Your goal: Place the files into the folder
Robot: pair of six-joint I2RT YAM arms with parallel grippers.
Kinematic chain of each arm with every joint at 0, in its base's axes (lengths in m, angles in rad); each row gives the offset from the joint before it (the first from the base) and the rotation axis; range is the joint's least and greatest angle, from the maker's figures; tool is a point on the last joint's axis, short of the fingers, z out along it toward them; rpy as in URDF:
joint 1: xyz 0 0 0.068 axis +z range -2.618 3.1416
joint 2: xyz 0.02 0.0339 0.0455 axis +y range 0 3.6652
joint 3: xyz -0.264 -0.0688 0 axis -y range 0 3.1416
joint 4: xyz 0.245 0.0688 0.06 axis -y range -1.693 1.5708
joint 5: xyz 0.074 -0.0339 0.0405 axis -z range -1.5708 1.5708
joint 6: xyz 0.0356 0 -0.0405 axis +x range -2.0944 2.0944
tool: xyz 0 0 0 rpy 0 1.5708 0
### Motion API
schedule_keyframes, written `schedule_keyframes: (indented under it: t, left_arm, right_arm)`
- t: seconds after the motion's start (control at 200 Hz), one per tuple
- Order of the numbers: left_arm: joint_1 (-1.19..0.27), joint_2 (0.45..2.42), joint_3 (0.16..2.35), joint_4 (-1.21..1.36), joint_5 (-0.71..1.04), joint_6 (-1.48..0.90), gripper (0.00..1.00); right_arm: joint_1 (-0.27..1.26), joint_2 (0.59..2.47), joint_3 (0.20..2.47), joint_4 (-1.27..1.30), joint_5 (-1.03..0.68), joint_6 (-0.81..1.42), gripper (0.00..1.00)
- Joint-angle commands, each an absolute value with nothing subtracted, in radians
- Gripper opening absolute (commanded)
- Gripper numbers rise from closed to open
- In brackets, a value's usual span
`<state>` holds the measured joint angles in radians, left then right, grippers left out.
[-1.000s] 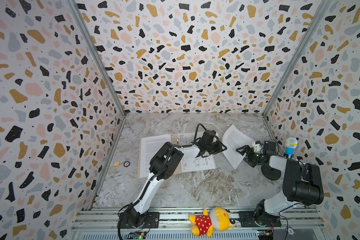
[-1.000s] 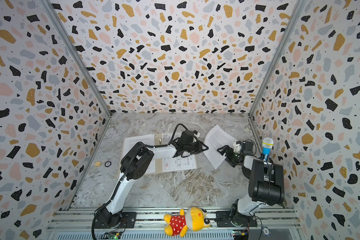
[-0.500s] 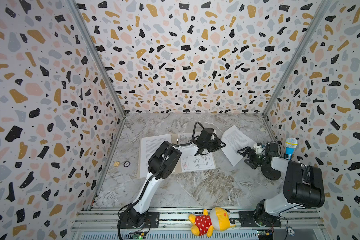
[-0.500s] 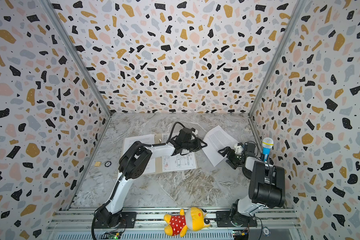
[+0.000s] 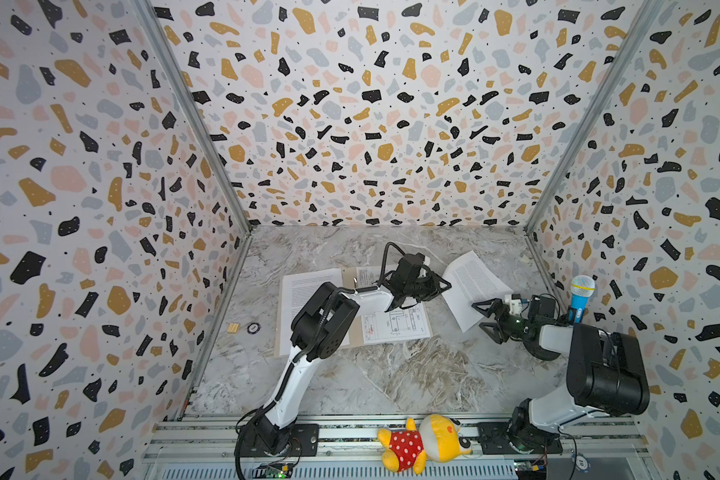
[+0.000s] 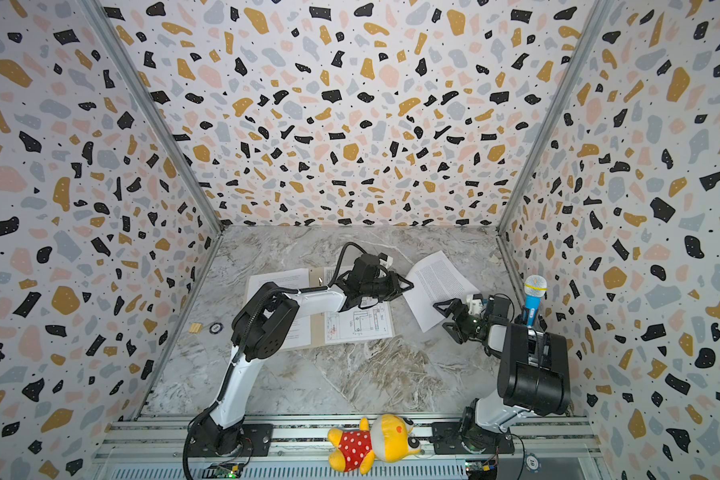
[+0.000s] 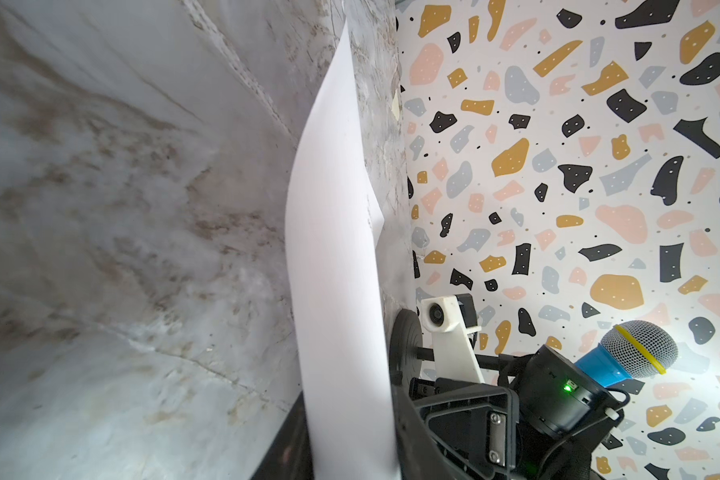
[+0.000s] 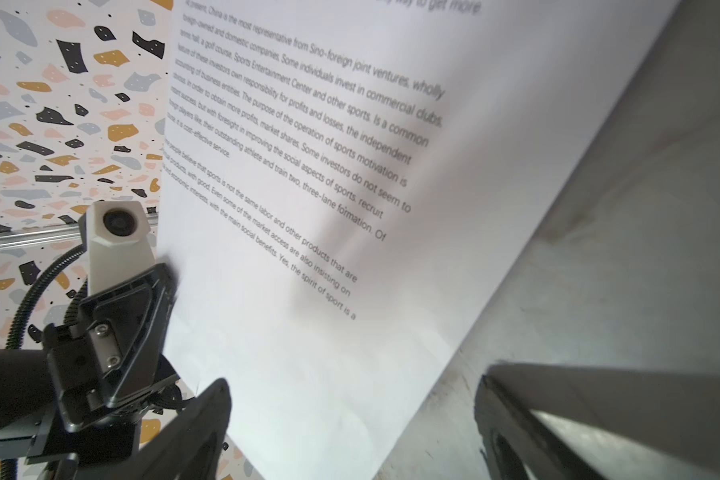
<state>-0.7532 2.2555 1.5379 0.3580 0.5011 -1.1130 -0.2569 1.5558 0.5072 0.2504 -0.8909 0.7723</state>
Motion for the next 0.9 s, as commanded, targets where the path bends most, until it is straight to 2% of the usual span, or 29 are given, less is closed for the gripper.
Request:
schedule_keyframes:
  t: [0.0,0.255,0.436,0.636,0.896]
  left_arm:
    - [-0.756,2.214,1.510,0.440,0.525,-1.144,0.31]
    - [-0.755,2.191,1.475,0.447,0.513,-1.152,0.30]
    - [-0.755,2.180,1.453,0.445,0.503,-1.151,0.30]
    - [-0.755,2.159,1.418,0.442,0.495,-1.144,0.31]
    - [-0.756,2.140,1.367,0.445,0.482,-1.144,0.31]
  right_arm:
    - [-0.244,1.605,0.468,0.253,-0.851,0.841,0.89]
    - [-0.221,1.636,0.471,0.382,-0.862,0.917,0.76]
    - [-0.222,1.611,0.480,0.371,-0.842,0.923,0.66]
    - [-0.222,1.606,0.501,0.383,-0.830,0.933,0.43]
    - [-0.224,1.597,0.562,0.388,-0.842,0.945,0.22]
